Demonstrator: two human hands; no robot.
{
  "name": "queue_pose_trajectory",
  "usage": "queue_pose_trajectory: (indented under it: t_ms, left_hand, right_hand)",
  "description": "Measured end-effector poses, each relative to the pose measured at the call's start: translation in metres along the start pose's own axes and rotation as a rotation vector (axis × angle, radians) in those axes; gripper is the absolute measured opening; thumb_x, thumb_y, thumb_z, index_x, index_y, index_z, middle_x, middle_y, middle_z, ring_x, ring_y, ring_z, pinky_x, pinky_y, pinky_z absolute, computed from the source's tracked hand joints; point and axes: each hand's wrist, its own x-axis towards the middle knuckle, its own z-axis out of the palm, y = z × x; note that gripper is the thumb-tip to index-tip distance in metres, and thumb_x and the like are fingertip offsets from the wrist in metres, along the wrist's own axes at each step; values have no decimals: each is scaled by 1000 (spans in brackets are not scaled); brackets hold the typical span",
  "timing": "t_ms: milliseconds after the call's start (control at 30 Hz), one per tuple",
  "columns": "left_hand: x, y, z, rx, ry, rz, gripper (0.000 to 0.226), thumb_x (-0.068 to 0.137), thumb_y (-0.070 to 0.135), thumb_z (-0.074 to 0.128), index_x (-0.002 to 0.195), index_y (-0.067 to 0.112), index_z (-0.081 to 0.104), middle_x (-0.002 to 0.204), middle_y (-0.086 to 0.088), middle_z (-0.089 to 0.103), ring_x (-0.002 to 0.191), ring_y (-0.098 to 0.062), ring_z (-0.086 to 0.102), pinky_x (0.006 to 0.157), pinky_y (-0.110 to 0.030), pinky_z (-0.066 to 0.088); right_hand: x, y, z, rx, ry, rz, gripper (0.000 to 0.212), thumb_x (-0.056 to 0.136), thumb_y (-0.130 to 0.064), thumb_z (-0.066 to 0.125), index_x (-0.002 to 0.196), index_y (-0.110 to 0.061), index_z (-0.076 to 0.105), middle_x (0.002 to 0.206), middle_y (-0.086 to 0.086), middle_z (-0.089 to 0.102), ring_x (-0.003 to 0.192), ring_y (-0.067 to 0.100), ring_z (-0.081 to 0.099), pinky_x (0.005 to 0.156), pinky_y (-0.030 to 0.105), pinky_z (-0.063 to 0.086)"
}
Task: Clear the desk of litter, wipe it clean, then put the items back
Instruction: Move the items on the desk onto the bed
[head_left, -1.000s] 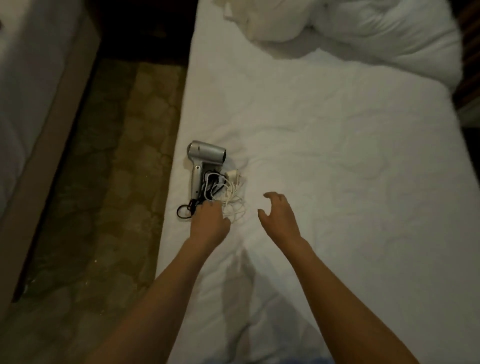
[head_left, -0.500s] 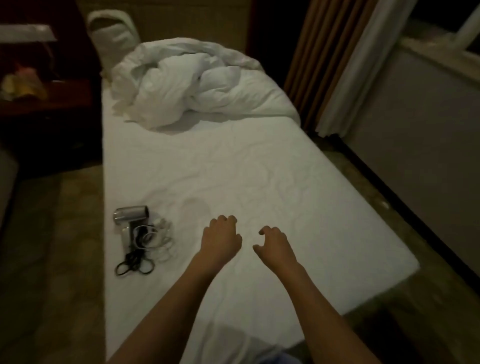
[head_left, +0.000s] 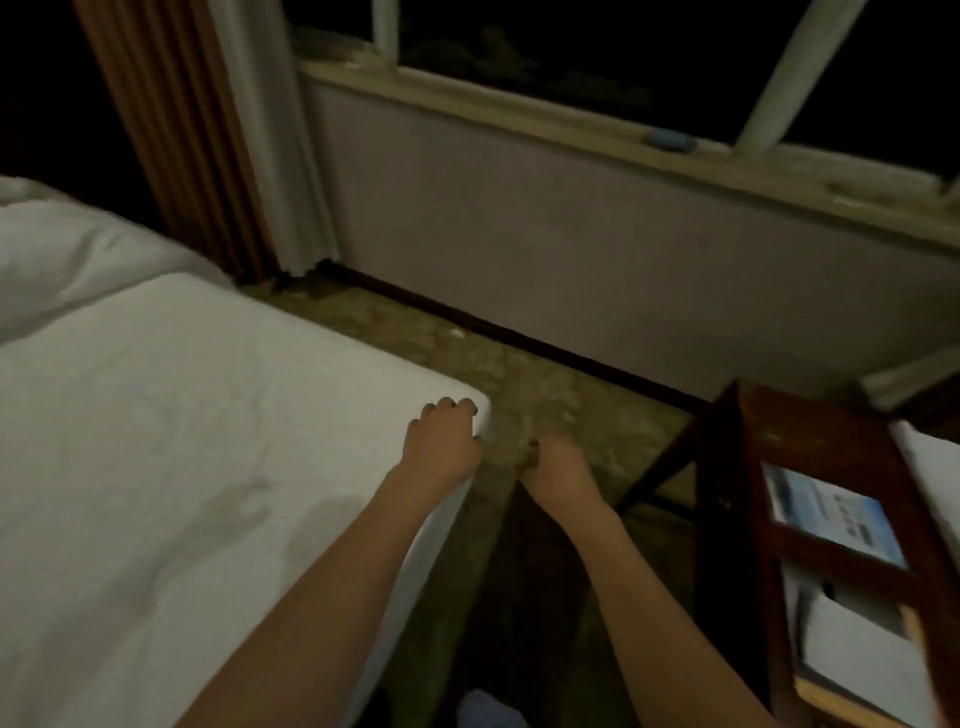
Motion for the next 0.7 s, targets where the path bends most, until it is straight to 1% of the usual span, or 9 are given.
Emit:
queue_pose_trajectory:
  t_ms: [33,67,167,233,267,400,533,633,700]
  left_hand:
    - [9,18,7,9,-29,40,38,94,22,48,130,11,49,126,-12,53,115,-28,49,92,-36,41]
    - [19,37,15,10,-59,80,35,93,22,48,126,10,51,124,-13,54,113,-28,50,91,-36,41]
    - [50,84,41,5,-141,168,29,90,19,50,117,8,57,116,-12,59,106,-28,55,88,-35,47]
    - [72,113,60,3,-192,220,32,89,21,52,119,12,58,118,-9,60,108,-28,56,91,-38,48]
    - [83,128,70,6,-221,246,35,88,22,53,121,13,57,121,-9,59,110,-28,55,93,-39,48]
    - [132,177,106,39,-322,356,39,89,23,54,127,12,54,127,-11,55,117,-28,51,98,-37,42]
    - [194,224,125,5,-383,453,35,90,21,55,124,13,55,124,-9,55,117,-24,49,97,-30,40]
    - [236,268,129,-18,-436,581,28,91,14,53,119,12,58,113,-5,57,104,-18,54,86,-25,43]
    - [257,302,135,-33,-451,689,21,91,10,51,110,12,61,102,-2,58,95,-17,57,80,-26,48]
  right_hand:
    - [-1,17,-12,13,29,29,9,92,-24,59,92,-18,64,94,-1,64,87,15,60,86,35,54]
    - [-3,32,-25,21,60,58,11,91,-24,59,96,-15,64,100,1,63,93,17,59,91,36,51]
    - [-2,76,-59,79,143,177,27,90,-19,61,115,-11,58,116,5,57,107,22,55,95,36,48]
    - [4,102,-80,115,170,281,37,89,-18,62,124,-14,54,125,3,52,117,23,50,97,35,47]
    - [9,115,-90,126,180,312,39,89,-19,63,126,-15,53,127,3,51,119,24,49,98,36,47]
    - [41,158,-127,85,222,350,36,93,-19,58,127,-10,51,125,8,51,117,27,47,100,41,43]
    - [88,194,-152,175,333,457,38,91,-22,60,127,-13,51,127,6,50,115,25,48,96,38,45]
    - [112,220,-171,215,386,541,39,90,-25,60,127,-16,51,127,5,49,114,24,48,93,36,46]
    - [117,241,-180,230,453,624,37,90,-26,60,124,-15,51,124,5,50,110,24,49,89,33,46]
